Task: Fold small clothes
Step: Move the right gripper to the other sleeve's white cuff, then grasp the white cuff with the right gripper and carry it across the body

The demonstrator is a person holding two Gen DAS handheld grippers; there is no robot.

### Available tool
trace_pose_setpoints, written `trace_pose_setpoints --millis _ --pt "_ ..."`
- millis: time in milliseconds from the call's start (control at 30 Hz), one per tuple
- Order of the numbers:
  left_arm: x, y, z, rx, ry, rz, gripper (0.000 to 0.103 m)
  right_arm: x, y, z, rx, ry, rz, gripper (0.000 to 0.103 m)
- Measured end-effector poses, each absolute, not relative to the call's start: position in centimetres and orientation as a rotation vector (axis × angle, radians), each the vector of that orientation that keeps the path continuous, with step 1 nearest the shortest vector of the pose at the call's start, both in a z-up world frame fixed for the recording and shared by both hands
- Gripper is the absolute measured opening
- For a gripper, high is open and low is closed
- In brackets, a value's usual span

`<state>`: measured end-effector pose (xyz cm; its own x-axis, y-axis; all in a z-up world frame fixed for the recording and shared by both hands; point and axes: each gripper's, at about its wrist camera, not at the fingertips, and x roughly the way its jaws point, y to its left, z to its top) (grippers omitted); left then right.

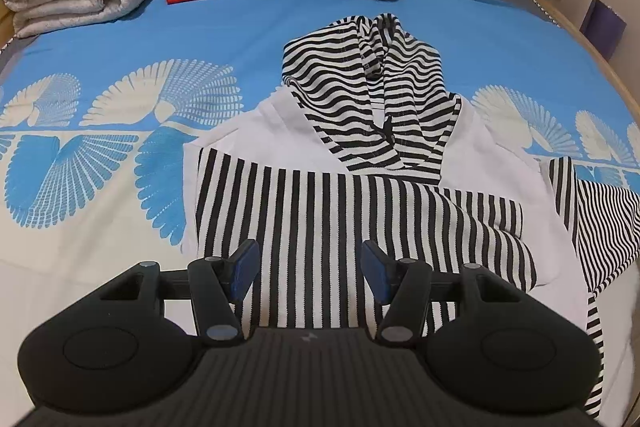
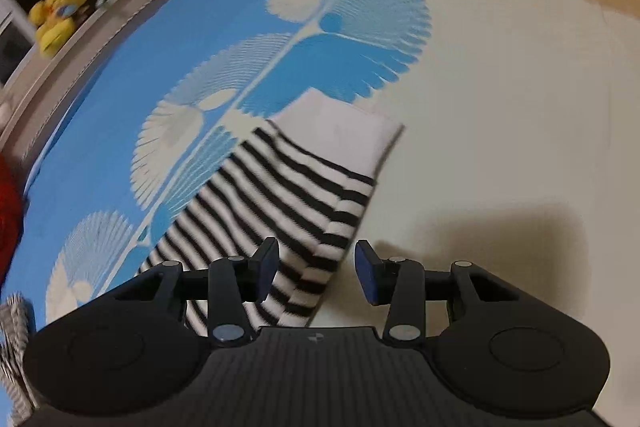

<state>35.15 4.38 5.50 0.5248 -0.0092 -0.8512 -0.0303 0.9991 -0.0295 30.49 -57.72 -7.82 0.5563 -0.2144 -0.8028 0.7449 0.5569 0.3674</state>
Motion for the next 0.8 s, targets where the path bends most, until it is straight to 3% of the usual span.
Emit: trace_pose_setpoints --millis 367,433,633,800 --pt "35.5 4.7 5.3 -0.047 1.023 0.02 0.062 31.3 -58.0 -9.7 0.805 0.743 -0.675 0.04" --pt "35.5 4.6 5.1 -0.044 1.027 0.019 0.062 31.7 -57.8 -9.7 0.795 0.746 -0.669 0.007" --pt "35.5 4.6 5.1 -0.046 1.029 0.019 0.062 31.9 -57.0 -7.9 0.773 0.681 -0.668 0.005" --pt "35.6 4.7 5.1 -0.05 1.029 0.022 0.062 31.9 -57.2 -8.8 0.806 0.738 -0.692 0.009"
